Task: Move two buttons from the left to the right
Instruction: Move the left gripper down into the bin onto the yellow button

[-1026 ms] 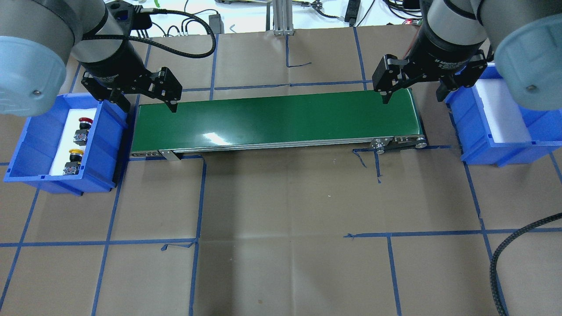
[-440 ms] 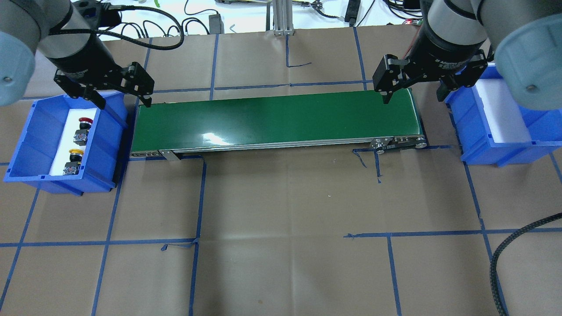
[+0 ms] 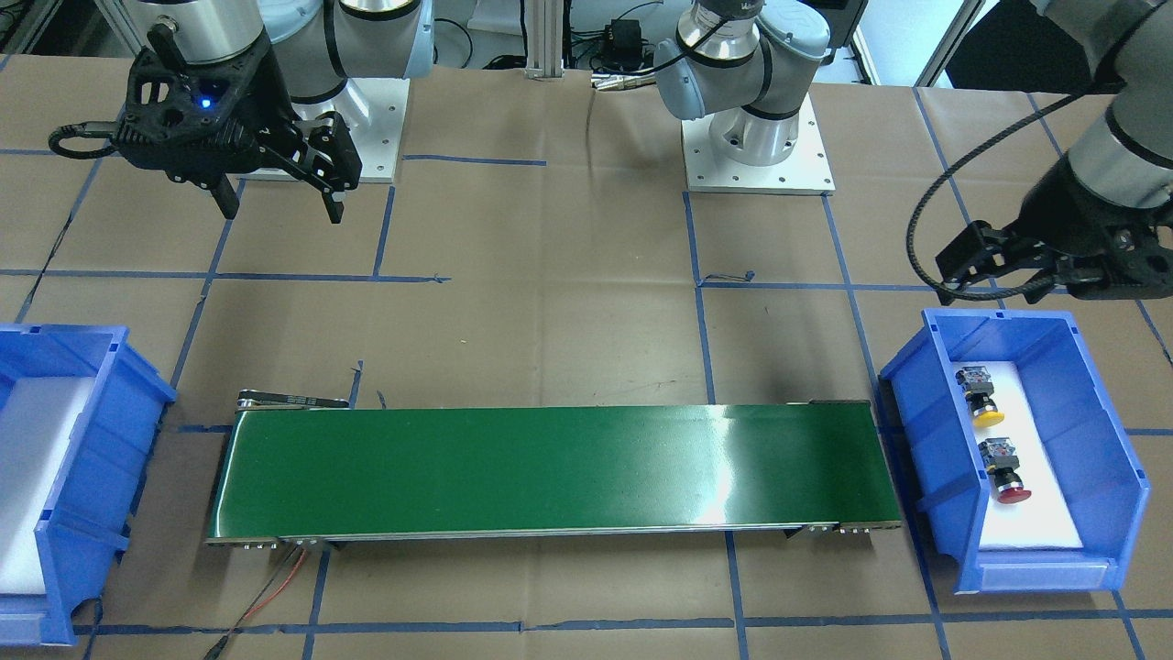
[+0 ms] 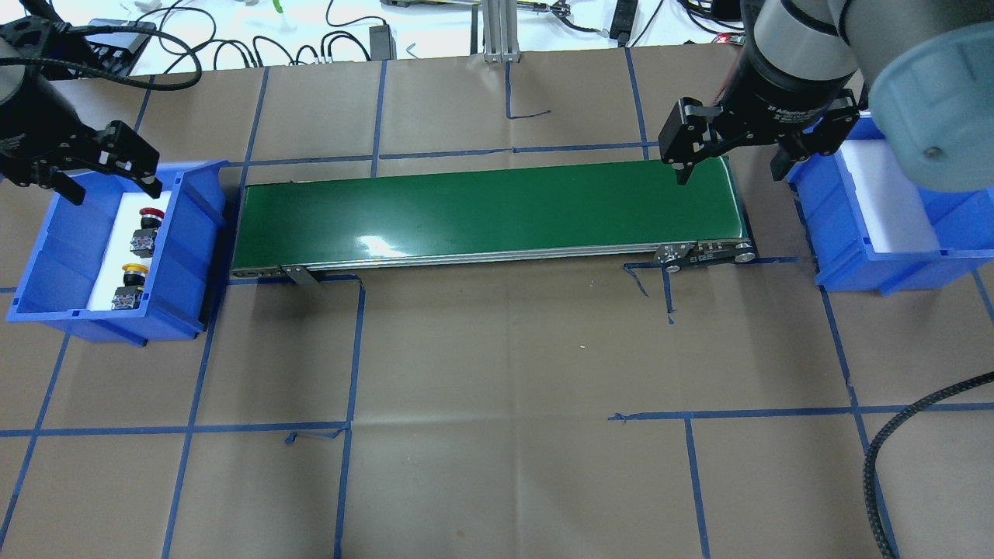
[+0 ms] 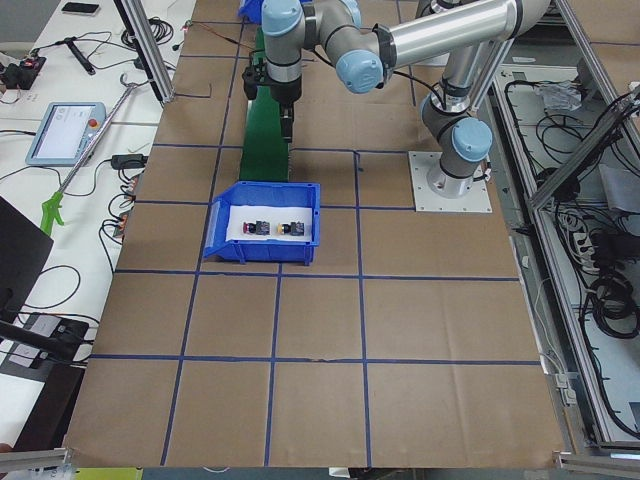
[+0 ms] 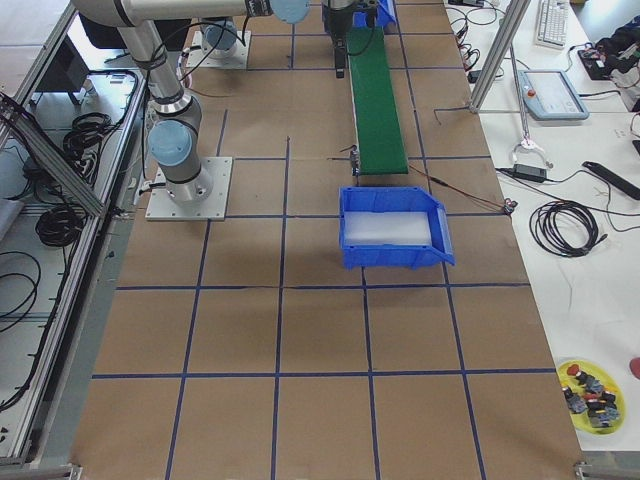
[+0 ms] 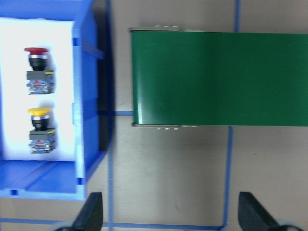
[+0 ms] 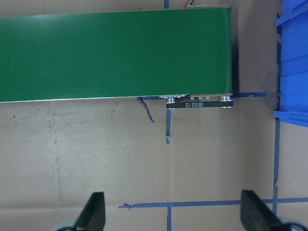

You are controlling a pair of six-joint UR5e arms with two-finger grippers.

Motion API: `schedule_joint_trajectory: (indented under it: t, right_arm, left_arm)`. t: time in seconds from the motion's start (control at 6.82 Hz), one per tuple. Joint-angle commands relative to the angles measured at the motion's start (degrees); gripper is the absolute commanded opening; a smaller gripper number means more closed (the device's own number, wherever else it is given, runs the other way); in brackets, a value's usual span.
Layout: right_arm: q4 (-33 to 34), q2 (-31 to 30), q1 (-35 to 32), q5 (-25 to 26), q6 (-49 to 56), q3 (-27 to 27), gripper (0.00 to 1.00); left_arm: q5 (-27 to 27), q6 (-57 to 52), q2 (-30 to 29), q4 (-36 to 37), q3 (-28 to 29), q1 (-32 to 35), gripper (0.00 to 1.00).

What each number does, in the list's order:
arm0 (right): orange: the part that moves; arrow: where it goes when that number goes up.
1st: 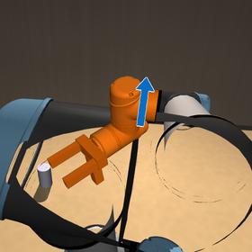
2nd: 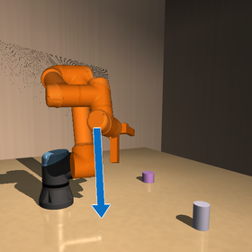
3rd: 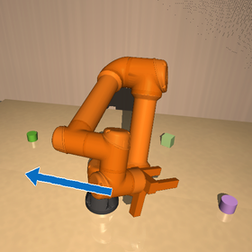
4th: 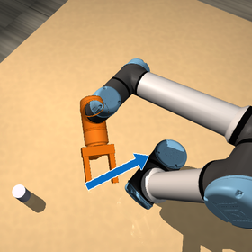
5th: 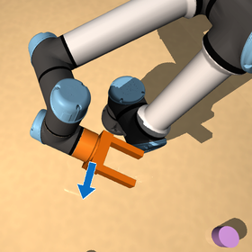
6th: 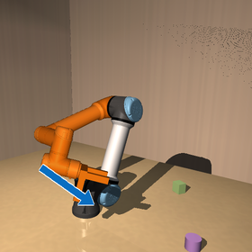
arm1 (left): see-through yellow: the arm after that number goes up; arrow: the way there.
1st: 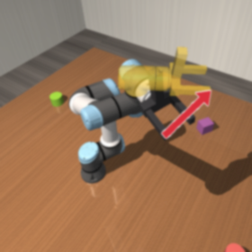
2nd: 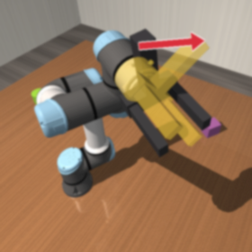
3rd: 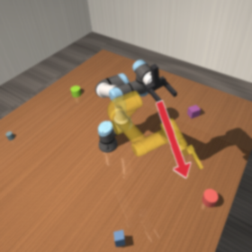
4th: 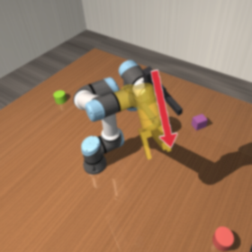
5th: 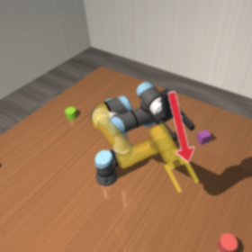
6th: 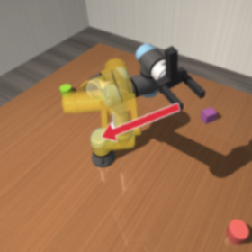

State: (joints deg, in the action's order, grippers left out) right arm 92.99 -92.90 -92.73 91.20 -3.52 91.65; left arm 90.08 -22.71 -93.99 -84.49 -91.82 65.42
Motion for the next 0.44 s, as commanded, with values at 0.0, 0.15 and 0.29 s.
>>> schedule_joint_trajectory:
  t: [0.0, 0.15, 0.29]
  right_arm:
    - [0.0, 0.2, 0.0, 0.0, -0.1, -0.1, 1.0]
    - [-0.1, 0.2, 0.0, 0.0, 0.1, -0.1, 1.0]
    - [-0.1, 0.2, 0.0, 0.0, 0.2, -0.2, 1.0]
  left_arm:
    - [0.2, -11.2, -4.2, 3.3, 0.7, -9.1, 1.0]
    - [0.3, -12.7, -5.1, 4.4, -0.4, -10.6, 0.99]
    - [0.3, -14.3, -5.8, 6.0, -0.8, -11.1, 0.99]
